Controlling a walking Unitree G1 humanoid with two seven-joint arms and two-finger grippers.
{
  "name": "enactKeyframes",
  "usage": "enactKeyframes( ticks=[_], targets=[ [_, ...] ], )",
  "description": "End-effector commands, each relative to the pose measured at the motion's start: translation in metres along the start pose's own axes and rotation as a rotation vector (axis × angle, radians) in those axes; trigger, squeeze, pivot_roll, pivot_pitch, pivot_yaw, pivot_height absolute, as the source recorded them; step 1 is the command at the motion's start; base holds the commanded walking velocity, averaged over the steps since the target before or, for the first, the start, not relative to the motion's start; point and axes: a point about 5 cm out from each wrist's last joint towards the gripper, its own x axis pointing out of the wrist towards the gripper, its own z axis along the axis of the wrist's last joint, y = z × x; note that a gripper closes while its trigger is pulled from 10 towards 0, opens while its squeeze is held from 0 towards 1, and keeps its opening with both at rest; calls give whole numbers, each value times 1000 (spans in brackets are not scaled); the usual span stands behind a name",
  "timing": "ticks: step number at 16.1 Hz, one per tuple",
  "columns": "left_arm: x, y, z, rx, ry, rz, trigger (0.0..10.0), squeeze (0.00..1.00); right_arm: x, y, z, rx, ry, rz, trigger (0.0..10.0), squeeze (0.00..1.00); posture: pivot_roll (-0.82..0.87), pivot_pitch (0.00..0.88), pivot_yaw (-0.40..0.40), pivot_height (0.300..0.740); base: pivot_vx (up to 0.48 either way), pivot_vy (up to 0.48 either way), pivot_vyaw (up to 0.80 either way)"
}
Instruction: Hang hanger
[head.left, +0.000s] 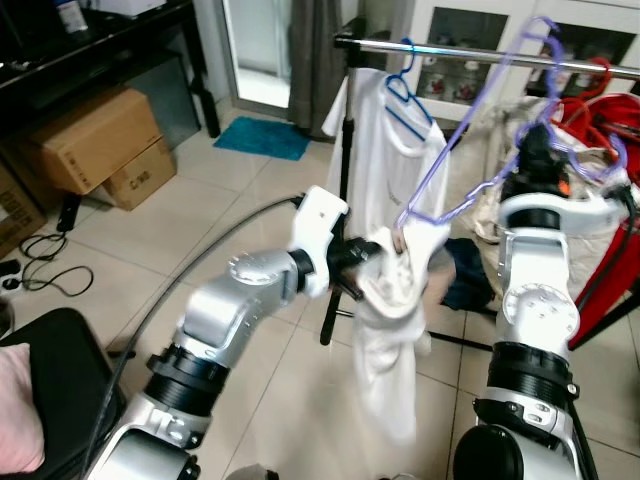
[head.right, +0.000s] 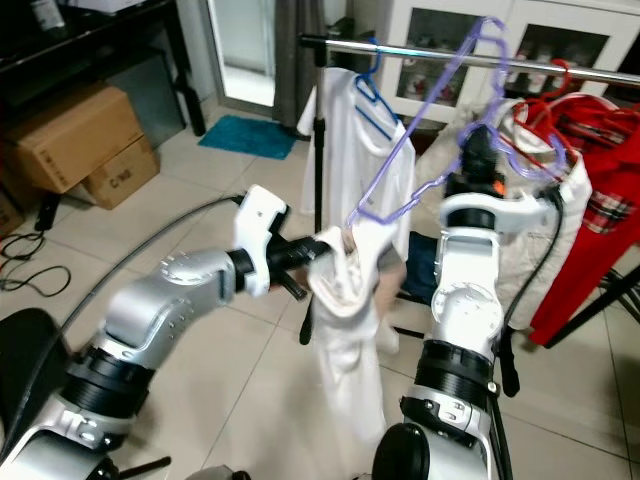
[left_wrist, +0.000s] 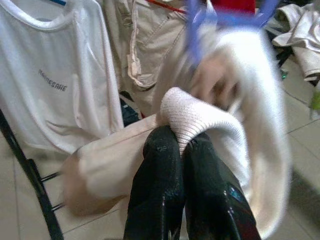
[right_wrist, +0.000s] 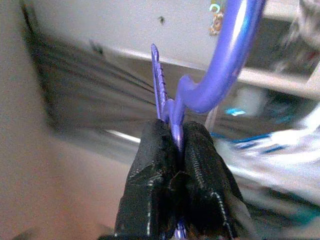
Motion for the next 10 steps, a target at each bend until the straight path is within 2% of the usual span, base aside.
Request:
enactKeyframes(
  ticks=[1, 2, 3, 4, 5, 6, 7, 8, 9, 10],
  targets=[
    [-2, 3, 3, -3, -39, 19, 0, 0, 3, 25, 14, 271, -68, 136, 0, 0, -62, 0, 29, 740, 0, 0, 0],
    [-1, 5, 5, 1, -72, 27, 0, 0, 3, 33, 16, 388, -71, 196, 0, 0, -63, 0, 31, 740, 0, 0, 0],
    [2, 6, 12, 13, -122, 30, 0, 0, 4, 41, 11, 445, -48, 249, 0, 0, -64, 0, 35, 740, 0, 0, 0],
    [2, 5, 15, 17, -140, 28, 0, 0, 4, 43, 9, 456, -42, 264, 0, 0, -64, 0, 35, 740, 0, 0, 0],
    [5, 4, 28, 4, -231, 5, 0, 0, 9, 49, 1, 523, -47, 273, 0, 0, -66, 0, 40, 740, 0, 0, 0],
    [8, 4, 47, -88, -369, -5, 0, 0, 14, 53, -12, 593, -34, 265, 0, 0, -63, 0, 41, 740, 0, 0, 0],
    [11, 6, 54, -150, -419, 7, 0, 0, 15, 55, -19, 621, -14, 260, 0, 0, -61, 0, 37, 740, 0, 0, 0],
    [16, 4, 58, -193, -444, -8, 0, 0, 17, 58, -28, 647, 22, 258, 0, 0, -59, 0, 33, 740, 0, 0, 0],
    [28, -8, 63, -148, -423, -69, 0, 0, 18, 68, -49, 664, 106, 267, 0, 0, -59, 0, 33, 740, 0, 0, 0],
    [34, -11, 66, -105, -408, -76, 0, 0, 19, 72, -59, 657, 149, 266, 0, 0, -61, 0, 34, 740, 0, 0, 0]
  ],
)
